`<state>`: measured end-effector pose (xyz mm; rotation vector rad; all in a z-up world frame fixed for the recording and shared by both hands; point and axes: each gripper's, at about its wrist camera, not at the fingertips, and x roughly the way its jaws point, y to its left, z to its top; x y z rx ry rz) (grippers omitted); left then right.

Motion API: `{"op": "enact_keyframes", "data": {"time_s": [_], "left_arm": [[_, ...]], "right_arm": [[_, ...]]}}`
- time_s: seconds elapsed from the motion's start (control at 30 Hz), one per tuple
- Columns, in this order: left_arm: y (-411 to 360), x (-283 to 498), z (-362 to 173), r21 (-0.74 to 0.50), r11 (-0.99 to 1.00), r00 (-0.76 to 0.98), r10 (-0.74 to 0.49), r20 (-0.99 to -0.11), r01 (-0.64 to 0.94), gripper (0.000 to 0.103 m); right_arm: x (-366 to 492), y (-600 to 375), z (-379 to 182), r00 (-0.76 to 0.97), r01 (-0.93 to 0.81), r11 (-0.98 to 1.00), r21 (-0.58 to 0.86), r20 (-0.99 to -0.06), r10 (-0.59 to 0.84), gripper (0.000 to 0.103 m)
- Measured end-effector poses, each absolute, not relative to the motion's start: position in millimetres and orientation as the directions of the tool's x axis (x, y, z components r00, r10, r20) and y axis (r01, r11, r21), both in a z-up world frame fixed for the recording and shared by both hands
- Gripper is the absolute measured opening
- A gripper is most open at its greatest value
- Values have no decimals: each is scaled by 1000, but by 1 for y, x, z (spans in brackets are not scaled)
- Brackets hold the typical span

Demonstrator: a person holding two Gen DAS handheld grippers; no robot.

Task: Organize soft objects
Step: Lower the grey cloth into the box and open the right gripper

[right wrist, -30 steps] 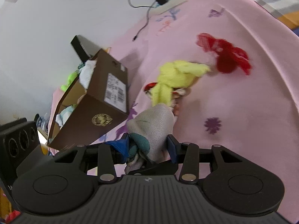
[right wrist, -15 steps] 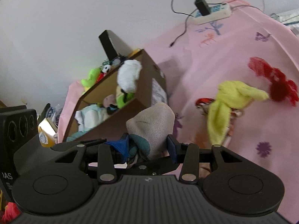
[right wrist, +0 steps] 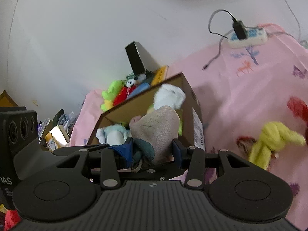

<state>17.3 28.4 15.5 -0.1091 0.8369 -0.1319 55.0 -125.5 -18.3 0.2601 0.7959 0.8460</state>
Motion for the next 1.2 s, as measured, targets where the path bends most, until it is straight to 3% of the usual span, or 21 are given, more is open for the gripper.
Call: {"op": "enact_keyframes", "data": {"time_s": [0.43,0.53,0.8,0.93,1.2], "left_arm": [[63,46,2,-99,995,665,-64,-744,-15,55],[69,51,-5,-109,994,669,-63,-741,-27,60],[83,71,-27,-131,990,623,-68,-779,-57,56],[86,77,-34,-141,988,624,-72,-778,-61,65],[91,83,-41,-156,985,620,-74,-781,-79,66]], "right_arm": [[84,-79,-30,391,-608,648,458,-538,747,28],[91,-73,-36,392,-603,653,458,-542,743,29],[107,-62,-53,394,-583,684,438,-584,710,28],[111,-61,-57,387,-579,679,452,-580,717,28],[111,-62,-58,395,-573,676,464,-566,724,28]]}}
